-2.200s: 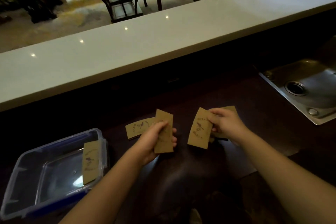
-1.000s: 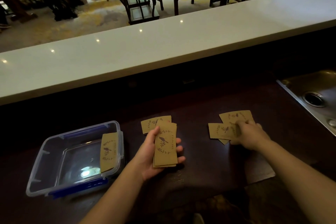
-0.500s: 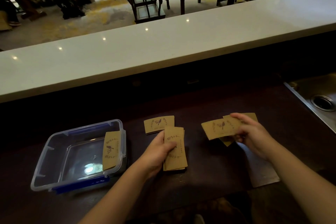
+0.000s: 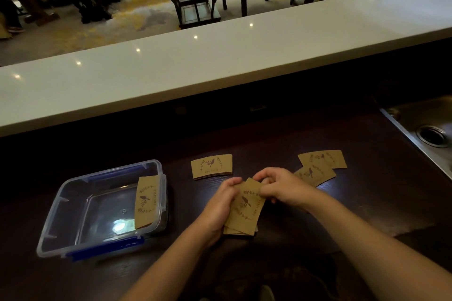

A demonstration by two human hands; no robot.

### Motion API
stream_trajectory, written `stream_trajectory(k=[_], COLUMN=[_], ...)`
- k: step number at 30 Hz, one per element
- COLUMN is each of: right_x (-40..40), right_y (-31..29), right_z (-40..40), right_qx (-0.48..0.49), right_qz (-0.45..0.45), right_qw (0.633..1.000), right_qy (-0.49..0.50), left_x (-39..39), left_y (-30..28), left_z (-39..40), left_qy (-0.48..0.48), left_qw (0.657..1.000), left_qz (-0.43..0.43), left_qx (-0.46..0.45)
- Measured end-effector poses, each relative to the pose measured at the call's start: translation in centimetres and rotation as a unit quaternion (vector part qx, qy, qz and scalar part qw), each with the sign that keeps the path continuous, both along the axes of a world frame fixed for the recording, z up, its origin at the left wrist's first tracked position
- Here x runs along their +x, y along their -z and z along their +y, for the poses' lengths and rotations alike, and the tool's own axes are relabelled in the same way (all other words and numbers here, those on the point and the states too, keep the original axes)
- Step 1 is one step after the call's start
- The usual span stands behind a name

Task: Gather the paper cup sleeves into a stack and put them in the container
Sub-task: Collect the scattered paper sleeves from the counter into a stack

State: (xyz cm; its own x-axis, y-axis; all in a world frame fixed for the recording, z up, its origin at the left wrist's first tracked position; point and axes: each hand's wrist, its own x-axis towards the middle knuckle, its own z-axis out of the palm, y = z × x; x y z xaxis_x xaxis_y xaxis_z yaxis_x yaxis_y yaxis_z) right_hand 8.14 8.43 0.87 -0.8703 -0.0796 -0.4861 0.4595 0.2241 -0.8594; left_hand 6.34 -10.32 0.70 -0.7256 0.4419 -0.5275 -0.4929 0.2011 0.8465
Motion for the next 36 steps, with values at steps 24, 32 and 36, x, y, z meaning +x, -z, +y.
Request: stream_trajectory(k=[24, 32, 36], right_x=[2.2, 2.4, 2.3], right_y=[3.9, 1.5, 1.8], right_z=[7.7, 4.7, -0.1], right_qx=[0.385, -0.112, -0.149], right_qz=[-0.119, 0.032, 0.025], right_qw=[0.878, 0.922, 0.960], right_qy=[0.257, 0.370, 0.236], left_x=[0.0, 0.4, 0.8], left_y=[1.5, 2.0, 1.9], left_z=[-0.7, -0.5, 0.3], left_qy=[0.009, -0.035, -0.075], left_qw=[0.998, 0.998, 0.997], left_qz=[0.043, 0.023, -0.016], left_qx=[-0.048, -0.048, -0.014])
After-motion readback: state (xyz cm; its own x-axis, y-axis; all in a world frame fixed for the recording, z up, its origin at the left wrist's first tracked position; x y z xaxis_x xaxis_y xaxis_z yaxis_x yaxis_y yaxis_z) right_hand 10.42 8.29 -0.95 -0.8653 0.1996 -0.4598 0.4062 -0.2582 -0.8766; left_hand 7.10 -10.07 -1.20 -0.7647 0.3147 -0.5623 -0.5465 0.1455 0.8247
